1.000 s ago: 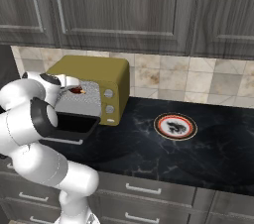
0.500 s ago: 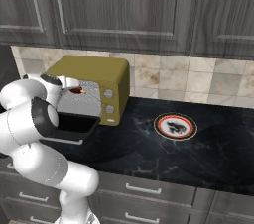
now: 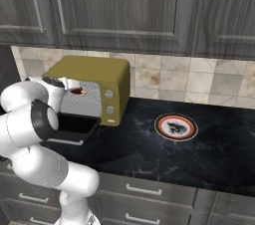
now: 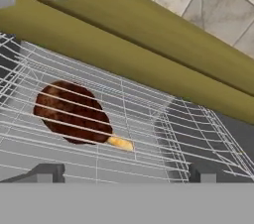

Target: Open the toaster oven door. Place the bread on the top rack in the toaster oven and place the steak on the bottom rack.

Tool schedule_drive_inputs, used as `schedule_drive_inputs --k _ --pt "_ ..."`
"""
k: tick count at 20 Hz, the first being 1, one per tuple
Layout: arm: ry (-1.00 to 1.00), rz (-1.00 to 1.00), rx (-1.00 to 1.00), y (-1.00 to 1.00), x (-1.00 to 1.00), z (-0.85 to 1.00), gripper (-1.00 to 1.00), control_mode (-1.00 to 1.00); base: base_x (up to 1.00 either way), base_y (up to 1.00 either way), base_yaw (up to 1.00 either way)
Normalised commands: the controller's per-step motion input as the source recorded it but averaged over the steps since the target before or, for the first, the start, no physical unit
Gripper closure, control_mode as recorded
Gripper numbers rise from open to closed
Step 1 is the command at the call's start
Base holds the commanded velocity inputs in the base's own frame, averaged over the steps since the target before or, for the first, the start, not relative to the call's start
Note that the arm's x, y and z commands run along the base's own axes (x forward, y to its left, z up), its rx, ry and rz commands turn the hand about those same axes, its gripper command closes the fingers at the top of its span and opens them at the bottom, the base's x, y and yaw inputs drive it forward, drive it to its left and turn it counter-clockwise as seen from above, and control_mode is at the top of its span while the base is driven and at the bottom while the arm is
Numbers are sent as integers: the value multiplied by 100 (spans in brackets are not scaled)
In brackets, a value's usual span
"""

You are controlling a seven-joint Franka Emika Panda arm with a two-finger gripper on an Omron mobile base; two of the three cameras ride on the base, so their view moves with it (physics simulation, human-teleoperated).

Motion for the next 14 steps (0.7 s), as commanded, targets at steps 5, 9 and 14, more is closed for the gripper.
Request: schedule_drive_inputs --k 5,9,14 --pt "-4 3 0 2 3 -2 -100 -100 0 0 0" --pt "-15 2 0 1 31 0 -100 -100 0 0 0" --pt "-3 1 0 2 32 -14 -100 -100 0 0 0"
